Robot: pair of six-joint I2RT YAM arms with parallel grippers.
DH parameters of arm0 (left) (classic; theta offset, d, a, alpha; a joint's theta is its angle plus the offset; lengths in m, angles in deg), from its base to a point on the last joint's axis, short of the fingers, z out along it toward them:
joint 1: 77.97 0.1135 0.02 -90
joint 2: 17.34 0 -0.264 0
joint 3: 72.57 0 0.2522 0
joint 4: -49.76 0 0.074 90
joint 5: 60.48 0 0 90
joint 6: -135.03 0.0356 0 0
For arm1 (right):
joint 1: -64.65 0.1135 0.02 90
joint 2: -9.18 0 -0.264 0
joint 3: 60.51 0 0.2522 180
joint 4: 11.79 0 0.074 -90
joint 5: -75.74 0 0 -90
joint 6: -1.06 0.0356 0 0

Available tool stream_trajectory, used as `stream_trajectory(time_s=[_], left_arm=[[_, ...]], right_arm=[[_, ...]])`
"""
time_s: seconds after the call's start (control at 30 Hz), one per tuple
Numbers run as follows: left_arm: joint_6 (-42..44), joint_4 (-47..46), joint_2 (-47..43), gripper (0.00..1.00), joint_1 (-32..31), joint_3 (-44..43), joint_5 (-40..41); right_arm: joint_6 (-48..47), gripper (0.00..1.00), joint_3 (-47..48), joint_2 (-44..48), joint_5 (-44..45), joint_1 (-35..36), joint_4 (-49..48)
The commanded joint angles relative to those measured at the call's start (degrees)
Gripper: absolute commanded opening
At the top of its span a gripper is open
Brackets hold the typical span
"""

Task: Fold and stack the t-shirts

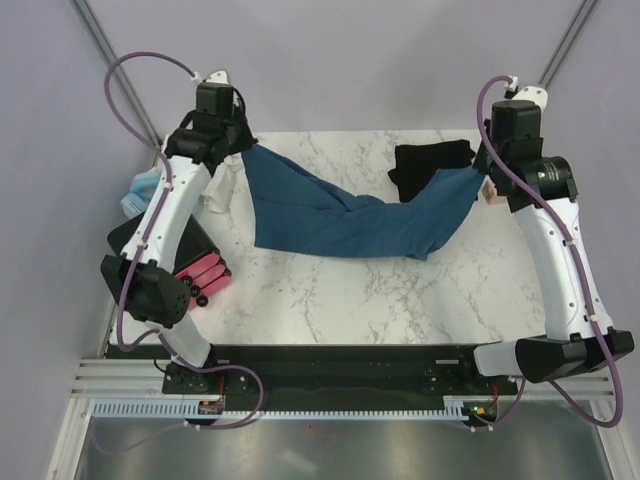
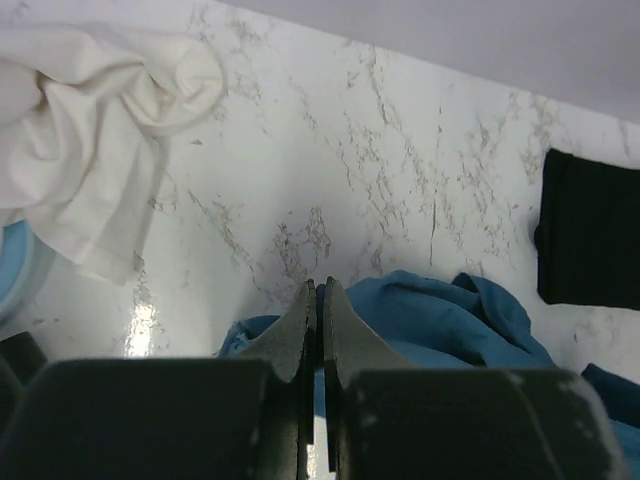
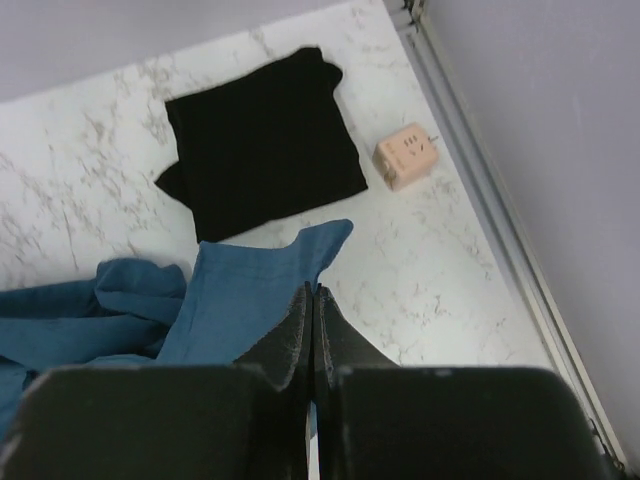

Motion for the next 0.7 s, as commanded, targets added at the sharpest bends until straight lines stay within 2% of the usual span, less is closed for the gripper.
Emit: stream_trajectory(time_s=[0.0, 0.17, 0.33, 0.5, 0.67], left_arm=[[2.9, 2.0, -8.2, 0.02, 2.6, 1.2, 4.3], [0.6, 4.6, -17.5, 0.02, 5.9, 5.9, 9.9], [-2.3, 10.3, -24.2, 0.02, 8.7, 7.2, 9.1], [-1.8, 12.7, -22.5, 0.02, 9.3, 6.9, 0.9], [-4.1, 11.7, -18.8, 0.02, 9.2, 7.6, -3.5]], right_arm=[[-0.3, 0.0, 6.8, -0.1, 6.9, -0.1, -1.4], [1.2, 0.0, 8.9, 3.4, 13.4, -0.1, -2.7], [4.0, 0.0, 8.4, 6.8, 5.3, -0.1, -0.4], [6.4, 0.0, 8.5, 7.6, -1.4, -0.1, 4.1], [6.9, 0.0, 10.2, 8.5, -7.5, -0.1, 7.8]])
